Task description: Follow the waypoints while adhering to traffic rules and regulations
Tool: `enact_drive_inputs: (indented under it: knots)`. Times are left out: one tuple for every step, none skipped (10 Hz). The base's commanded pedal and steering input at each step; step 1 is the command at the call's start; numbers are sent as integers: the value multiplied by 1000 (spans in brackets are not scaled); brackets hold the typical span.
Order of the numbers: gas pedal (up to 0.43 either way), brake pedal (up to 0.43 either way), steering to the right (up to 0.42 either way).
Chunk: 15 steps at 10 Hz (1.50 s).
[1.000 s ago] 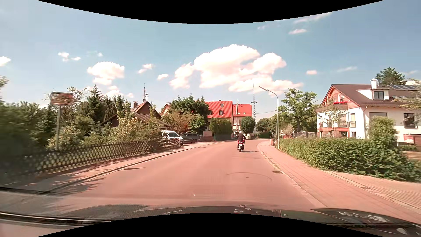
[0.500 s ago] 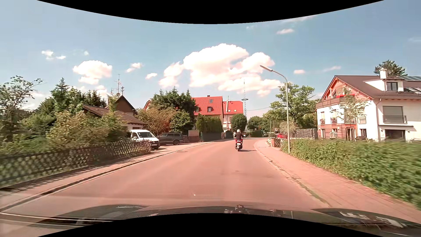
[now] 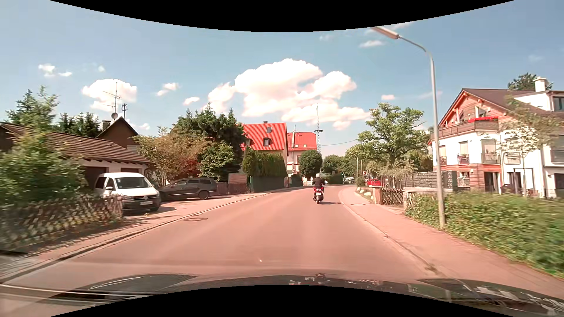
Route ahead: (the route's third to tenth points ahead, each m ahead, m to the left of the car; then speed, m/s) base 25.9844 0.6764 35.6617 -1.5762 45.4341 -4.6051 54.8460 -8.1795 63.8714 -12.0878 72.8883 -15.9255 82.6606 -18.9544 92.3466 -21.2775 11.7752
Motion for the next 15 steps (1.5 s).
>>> enact_drive_inputs:
  knots:
    - [228,12,31]
    - [209,12,30]
    - [177,12,30]
    - [138,12,30]
    - [118,12,30]
    - [98,12,30]
    - [67,6,29]
    - [47,12,29]
    - [39,12,30]
    - [20,12,30]
    - [20,12,30]
    - [20,6,30]
    - [20,12,30]
    - [20,12,30]
    - [20,12,30]
